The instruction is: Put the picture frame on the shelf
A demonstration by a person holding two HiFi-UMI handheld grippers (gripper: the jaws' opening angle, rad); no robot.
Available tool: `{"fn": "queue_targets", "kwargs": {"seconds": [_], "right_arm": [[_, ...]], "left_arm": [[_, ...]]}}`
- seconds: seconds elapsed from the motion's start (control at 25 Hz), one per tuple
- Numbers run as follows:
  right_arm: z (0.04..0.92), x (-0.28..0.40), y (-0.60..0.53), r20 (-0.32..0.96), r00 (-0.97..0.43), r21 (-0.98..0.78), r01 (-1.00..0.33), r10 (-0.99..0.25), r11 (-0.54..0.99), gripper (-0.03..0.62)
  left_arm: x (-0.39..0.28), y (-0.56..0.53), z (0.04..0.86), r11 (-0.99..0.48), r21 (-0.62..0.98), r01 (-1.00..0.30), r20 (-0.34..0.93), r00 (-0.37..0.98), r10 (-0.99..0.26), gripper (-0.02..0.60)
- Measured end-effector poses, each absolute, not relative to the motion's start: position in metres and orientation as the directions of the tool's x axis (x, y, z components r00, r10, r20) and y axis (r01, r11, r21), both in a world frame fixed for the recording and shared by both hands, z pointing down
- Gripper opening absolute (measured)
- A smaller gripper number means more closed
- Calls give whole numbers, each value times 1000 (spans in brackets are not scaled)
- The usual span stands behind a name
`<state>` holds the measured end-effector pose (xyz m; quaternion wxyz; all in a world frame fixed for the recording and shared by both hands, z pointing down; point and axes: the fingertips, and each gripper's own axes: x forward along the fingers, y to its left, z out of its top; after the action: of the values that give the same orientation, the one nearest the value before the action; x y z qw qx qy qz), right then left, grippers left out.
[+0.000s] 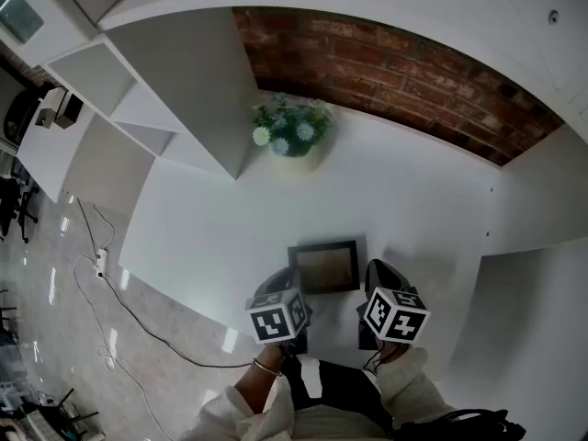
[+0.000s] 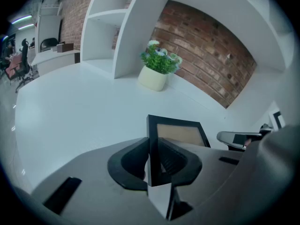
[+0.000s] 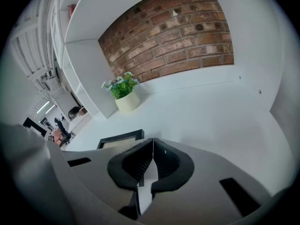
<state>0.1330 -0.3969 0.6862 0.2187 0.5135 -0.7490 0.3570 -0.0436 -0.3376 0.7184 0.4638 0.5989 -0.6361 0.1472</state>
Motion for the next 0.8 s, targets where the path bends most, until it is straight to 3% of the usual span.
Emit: {"fn": "queue_targets", "kwargs": {"seconds": [0.8], "right_arm": [[617,83,-379,590,-417,-290,-909,-692,300,25]], "left_arm": [[-108,-319,638,237,358,-903,657,64,-751,67]]}}
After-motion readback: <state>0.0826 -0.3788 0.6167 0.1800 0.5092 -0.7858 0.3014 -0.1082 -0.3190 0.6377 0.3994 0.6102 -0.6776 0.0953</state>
